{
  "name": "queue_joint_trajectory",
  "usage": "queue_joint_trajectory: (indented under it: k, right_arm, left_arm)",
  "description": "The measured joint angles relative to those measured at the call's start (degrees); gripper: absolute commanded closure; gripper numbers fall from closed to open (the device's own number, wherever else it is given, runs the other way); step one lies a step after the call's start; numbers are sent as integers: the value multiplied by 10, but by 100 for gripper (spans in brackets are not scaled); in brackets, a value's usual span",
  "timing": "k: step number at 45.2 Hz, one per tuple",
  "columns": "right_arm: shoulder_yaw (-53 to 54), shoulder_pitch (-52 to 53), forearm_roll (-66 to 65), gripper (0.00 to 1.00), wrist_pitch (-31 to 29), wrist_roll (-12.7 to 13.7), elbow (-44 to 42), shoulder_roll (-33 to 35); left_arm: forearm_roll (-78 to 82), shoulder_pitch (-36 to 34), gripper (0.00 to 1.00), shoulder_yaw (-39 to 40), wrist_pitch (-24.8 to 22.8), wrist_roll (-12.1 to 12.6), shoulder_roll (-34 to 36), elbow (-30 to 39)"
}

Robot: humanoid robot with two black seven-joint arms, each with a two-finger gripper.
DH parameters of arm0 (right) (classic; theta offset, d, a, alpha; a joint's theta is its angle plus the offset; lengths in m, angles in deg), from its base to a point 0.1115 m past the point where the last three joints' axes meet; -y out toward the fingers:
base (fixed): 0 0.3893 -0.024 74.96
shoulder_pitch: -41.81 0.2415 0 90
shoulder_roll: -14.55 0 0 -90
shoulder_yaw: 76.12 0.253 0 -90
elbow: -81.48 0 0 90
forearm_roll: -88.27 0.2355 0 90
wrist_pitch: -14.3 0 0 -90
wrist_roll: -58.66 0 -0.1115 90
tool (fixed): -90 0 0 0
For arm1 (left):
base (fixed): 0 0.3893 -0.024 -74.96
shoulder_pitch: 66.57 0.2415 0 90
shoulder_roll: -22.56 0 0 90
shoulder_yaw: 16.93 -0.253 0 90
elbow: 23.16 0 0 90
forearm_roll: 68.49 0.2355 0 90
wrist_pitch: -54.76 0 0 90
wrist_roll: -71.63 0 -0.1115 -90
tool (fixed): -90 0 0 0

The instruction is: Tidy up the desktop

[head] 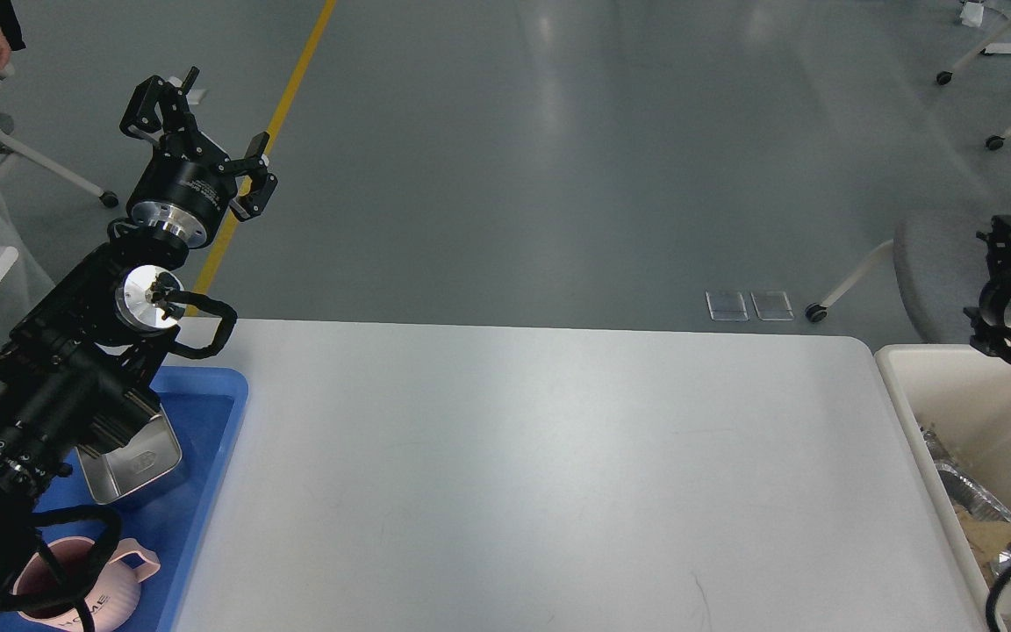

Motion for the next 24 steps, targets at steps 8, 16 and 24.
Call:
queue_joint_trajectory:
  k: [8, 16, 24]
  right_arm:
    - [75, 54, 86, 0, 14, -78, -53, -87]
    - [91, 60, 155, 0, 5, -176, -54, -146]
    - [100, 57, 185, 0, -43, -212, -53, -175]
  left_arm:
    - [-7, -1, 3, 1, -6, 4, -34, 0]
    - [-62, -4, 3, 2, -12, 10, -60, 0]
    - [-116, -4, 3, 4, -34, 41, -71, -19]
